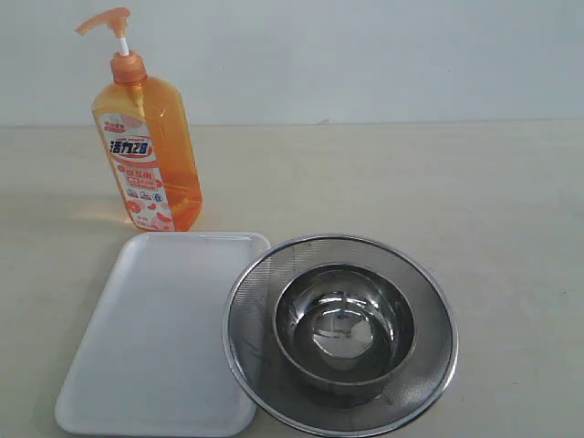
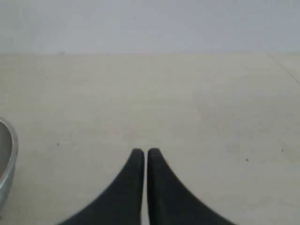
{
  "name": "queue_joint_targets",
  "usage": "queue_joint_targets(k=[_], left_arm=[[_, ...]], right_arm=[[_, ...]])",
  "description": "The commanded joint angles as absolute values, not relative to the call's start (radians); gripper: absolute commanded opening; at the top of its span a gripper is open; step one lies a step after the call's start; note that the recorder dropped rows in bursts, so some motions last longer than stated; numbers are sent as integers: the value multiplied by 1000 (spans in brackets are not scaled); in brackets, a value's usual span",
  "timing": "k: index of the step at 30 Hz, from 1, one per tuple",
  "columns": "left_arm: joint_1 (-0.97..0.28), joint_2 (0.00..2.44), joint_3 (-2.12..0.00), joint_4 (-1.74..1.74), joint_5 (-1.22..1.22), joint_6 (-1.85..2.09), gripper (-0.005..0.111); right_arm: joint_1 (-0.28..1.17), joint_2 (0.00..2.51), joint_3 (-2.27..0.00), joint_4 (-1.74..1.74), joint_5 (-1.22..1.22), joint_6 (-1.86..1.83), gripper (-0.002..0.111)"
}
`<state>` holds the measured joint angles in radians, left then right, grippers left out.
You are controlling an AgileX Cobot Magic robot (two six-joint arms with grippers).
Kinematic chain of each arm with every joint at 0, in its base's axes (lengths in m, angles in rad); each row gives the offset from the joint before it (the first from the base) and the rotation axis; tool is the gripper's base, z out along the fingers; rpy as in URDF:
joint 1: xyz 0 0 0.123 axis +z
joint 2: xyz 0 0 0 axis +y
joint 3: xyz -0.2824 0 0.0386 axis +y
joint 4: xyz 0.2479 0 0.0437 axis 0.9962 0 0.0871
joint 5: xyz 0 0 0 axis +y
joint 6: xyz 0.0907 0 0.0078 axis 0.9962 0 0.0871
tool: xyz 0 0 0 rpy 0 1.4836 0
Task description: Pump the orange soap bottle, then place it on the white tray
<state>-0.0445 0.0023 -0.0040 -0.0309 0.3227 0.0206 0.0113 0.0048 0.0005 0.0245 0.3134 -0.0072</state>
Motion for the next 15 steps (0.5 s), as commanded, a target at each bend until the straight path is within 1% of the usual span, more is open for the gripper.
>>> queue_joint_targets(k=[1,4,12,15], left_arm=[[-43,0,0,-38,310,9,5],[-43,0,0,-38,310,9,5],[-43,0,0,-38,310,9,5],[-43,0,0,-38,310,9,5]], right_arm=[[9,0,0,17,164,-6,0],[9,0,0,17,41,-6,0],[9,0,0,27,-177,-6,0],[9,0,-38,104,-136,-23,0]])
